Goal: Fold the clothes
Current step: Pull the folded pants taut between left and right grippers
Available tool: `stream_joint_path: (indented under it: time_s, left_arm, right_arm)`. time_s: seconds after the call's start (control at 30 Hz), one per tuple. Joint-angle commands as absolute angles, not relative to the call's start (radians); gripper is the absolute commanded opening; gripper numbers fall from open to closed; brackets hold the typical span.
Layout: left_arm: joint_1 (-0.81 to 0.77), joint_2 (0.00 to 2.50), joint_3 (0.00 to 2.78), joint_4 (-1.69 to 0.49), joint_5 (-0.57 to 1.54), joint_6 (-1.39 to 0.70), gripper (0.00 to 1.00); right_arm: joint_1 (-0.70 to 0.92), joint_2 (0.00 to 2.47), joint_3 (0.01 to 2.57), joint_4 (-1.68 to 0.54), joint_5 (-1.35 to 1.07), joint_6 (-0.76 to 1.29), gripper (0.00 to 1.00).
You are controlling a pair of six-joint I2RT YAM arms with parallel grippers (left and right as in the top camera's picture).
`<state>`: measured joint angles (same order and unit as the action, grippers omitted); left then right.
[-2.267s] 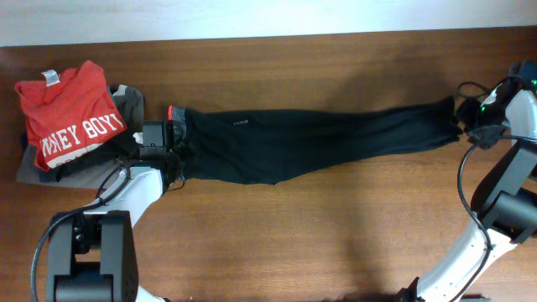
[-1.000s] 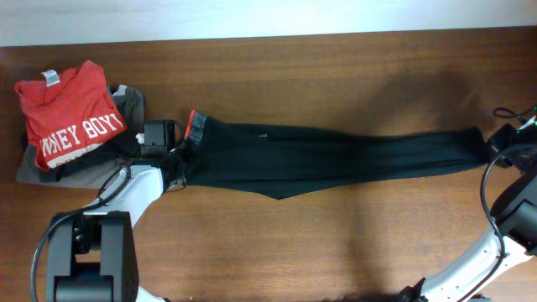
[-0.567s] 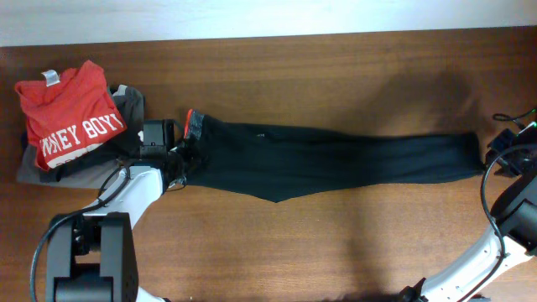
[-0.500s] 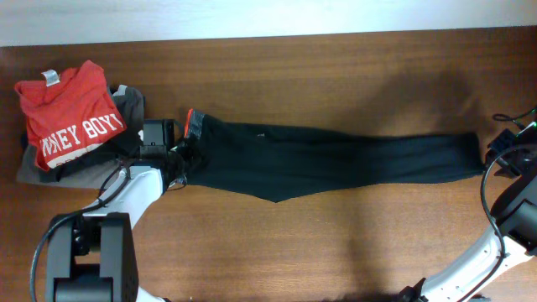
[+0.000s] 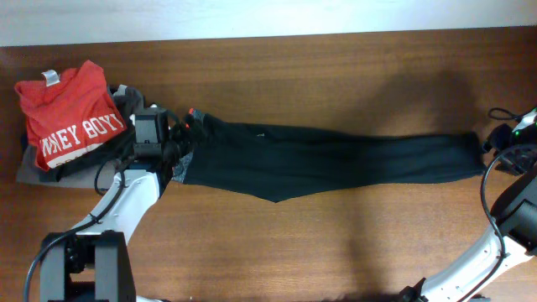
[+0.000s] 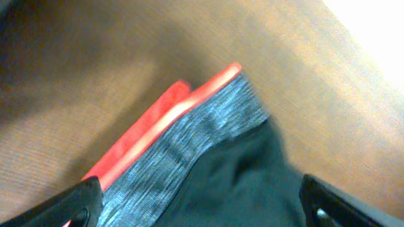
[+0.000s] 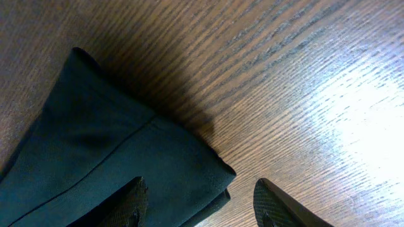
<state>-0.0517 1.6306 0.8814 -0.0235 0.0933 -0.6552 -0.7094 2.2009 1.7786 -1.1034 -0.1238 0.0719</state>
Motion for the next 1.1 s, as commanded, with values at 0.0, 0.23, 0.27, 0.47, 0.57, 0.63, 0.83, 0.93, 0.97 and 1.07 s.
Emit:
stream_joint_path:
  time_s: [0.0, 0.23, 0.27, 0.47, 0.57, 0.63, 0.83, 0.93, 0.97, 1.07]
  left_arm:
    - [-0.073, 1.610, 0.902, 0.050, 0.089, -0.571, 0.99]
    - [-0.076, 1.632, 0.902, 0.075, 0.048, -0.551, 0.99]
    - [-0.076, 1.641, 0.902, 0.078, 0.049, -0.551, 0.97]
    - [-0.081, 1.685, 0.902, 0.130, 0.203, -0.511, 0.56]
    - [-0.092, 1.685, 0.902, 0.150, 0.210, -0.498, 0.31]
    - [-0.092, 1.691, 0.902, 0.158, 0.210, -0.498, 0.16]
    - [-0.100, 1.752, 0.902, 0.233, 0.232, -0.500, 0.06]
    - [-0.116, 1.788, 0.902, 0.277, 0.233, -0.499, 0.06]
    - [-0.124, 1.812, 0.902, 0.299, 0.235, -0.500, 0.06]
    - [-0.131, 1.851, 0.902, 0.302, 0.286, -0.503, 0.06]
  right_arm:
    - [-0.714, 2.196, 1.801, -1.104, -0.151, 0.052, 0.59]
    - [-0.714, 2.196, 1.801, -1.104, -0.151, 0.052, 0.59]
    - [-0.714, 2.196, 1.801, -1.104, -0.151, 0.052, 0.59]
    - [-0.714, 2.196, 1.801, -1.108, -0.151, 0.052, 0.59]
    - [-0.714, 2.196, 1.801, -1.109, -0.151, 0.052, 0.59]
    - [-0.714, 2.196, 1.801, -1.113, -0.151, 0.052, 0.59]
    - [-0.714, 2.196, 1.801, -1.111, -0.194, 0.051, 0.59]
    - [-0.714, 2.196, 1.803, -1.085, -0.260, 0.037, 0.59]
    - [-0.714, 2.196, 1.811, -1.081, -0.294, 0.037, 0.59]
    - [-0.713, 2.196, 1.823, -1.082, -0.311, 0.037, 0.59]
